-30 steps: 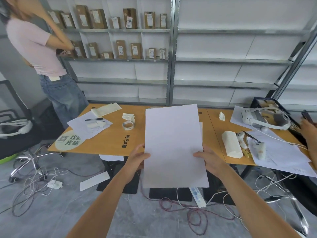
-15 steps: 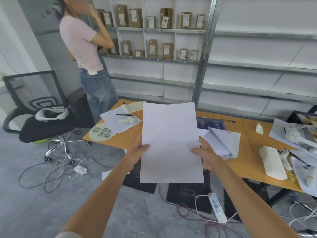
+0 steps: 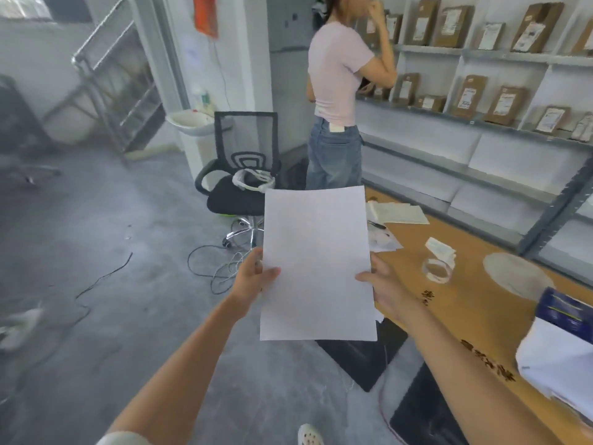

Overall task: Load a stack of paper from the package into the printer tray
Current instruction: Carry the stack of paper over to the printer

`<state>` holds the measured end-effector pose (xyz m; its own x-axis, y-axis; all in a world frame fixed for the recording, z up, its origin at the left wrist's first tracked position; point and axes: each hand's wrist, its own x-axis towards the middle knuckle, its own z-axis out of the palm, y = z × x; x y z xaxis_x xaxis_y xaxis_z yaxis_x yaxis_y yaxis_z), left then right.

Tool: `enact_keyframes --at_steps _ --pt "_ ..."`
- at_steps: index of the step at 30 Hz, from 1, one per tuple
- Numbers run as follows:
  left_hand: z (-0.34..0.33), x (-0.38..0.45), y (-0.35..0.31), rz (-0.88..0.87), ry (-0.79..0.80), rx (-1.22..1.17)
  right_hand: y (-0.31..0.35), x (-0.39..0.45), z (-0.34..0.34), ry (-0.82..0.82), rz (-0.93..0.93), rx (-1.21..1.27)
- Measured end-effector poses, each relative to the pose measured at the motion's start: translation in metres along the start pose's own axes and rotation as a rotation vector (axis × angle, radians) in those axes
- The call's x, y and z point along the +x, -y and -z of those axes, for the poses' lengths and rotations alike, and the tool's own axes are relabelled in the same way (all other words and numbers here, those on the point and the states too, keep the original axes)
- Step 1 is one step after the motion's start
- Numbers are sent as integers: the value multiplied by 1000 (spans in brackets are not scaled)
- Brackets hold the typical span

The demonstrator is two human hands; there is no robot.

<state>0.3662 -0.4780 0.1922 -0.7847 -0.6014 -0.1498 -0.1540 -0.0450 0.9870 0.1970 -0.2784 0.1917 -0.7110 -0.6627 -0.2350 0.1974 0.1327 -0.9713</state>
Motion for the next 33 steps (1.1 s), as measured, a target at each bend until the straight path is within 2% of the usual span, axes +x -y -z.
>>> enact_keyframes --at_steps 7,15,24,27,33 --pt "105 45 10 65 -234 -63 14 121 -107 244 -20 -84" --pt "253 88 16 78 -569 -50 43 250 -276 506 -16 -201" --pt "418 79 38 35 -884 -190 44 316 -499 782 -18 -318" --pt "483 74 45 11 -934 -254 44 328 -582 851 8 -348" --pt "627 45 47 -4 -1071 -221 51 333 -754 976 42 -400"
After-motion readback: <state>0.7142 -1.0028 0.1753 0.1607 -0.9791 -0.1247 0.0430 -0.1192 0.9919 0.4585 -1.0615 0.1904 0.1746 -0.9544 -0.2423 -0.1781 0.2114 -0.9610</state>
